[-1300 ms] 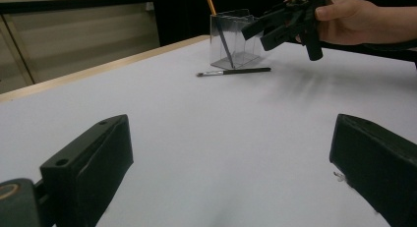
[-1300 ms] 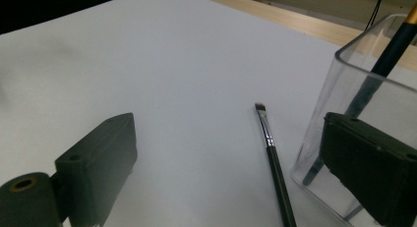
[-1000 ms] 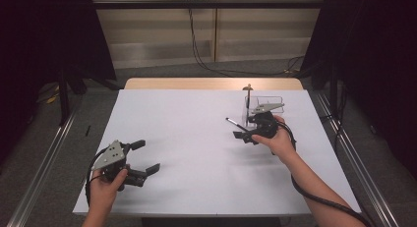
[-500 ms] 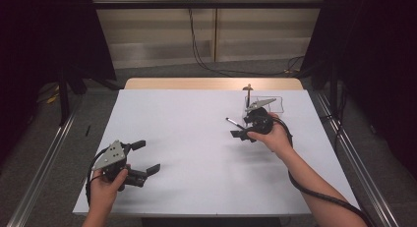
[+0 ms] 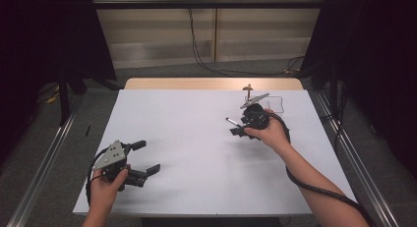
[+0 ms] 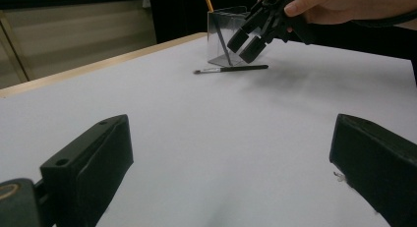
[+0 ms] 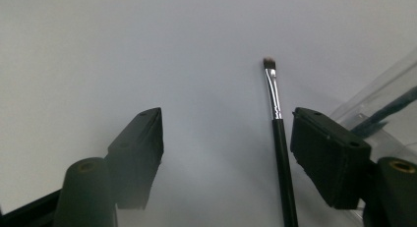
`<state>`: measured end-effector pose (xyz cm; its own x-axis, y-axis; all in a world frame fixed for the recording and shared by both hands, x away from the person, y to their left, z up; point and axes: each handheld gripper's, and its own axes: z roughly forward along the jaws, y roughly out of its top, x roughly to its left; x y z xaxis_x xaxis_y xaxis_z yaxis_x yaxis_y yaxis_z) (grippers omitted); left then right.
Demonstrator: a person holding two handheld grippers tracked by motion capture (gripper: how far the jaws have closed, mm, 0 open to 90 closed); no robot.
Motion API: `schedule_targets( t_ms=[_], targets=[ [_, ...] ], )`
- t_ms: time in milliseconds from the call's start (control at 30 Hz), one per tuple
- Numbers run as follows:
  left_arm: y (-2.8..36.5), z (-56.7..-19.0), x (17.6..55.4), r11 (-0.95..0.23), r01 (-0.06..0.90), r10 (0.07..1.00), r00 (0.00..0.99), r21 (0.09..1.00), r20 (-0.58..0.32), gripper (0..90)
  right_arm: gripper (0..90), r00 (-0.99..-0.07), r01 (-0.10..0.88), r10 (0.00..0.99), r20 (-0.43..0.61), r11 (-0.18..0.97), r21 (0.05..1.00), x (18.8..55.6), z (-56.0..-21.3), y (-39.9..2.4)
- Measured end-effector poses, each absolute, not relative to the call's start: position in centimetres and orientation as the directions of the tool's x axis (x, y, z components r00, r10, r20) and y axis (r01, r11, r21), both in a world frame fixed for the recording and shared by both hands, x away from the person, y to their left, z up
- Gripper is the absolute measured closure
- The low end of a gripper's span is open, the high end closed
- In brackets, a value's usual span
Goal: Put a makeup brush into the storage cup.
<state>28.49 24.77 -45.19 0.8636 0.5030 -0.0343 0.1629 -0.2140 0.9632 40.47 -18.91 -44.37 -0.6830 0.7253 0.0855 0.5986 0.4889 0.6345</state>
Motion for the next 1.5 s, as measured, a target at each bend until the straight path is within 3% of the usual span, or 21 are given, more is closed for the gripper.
schedule_targets(
  t_ms=[533, 1500],
  targets=[
    [24.8, -45.2, 28.5, -0.213, 0.164, 0.5, 0.865, 0.963, -0.036, 2.7, 35.1, -0.671, 0.643, 0.74, 0.042, 0.553, 0.53, 41.1, -44.7, -18.2],
    [24.8, -45.2, 28.5, -0.213, 0.162, 0.497, 0.867, 0.963, -0.036, 2.8, 42.4, -0.679, 0.642, 0.734, 0.023, 0.578, 0.504, 40.8, -46.1, -18.5]
  ],
)
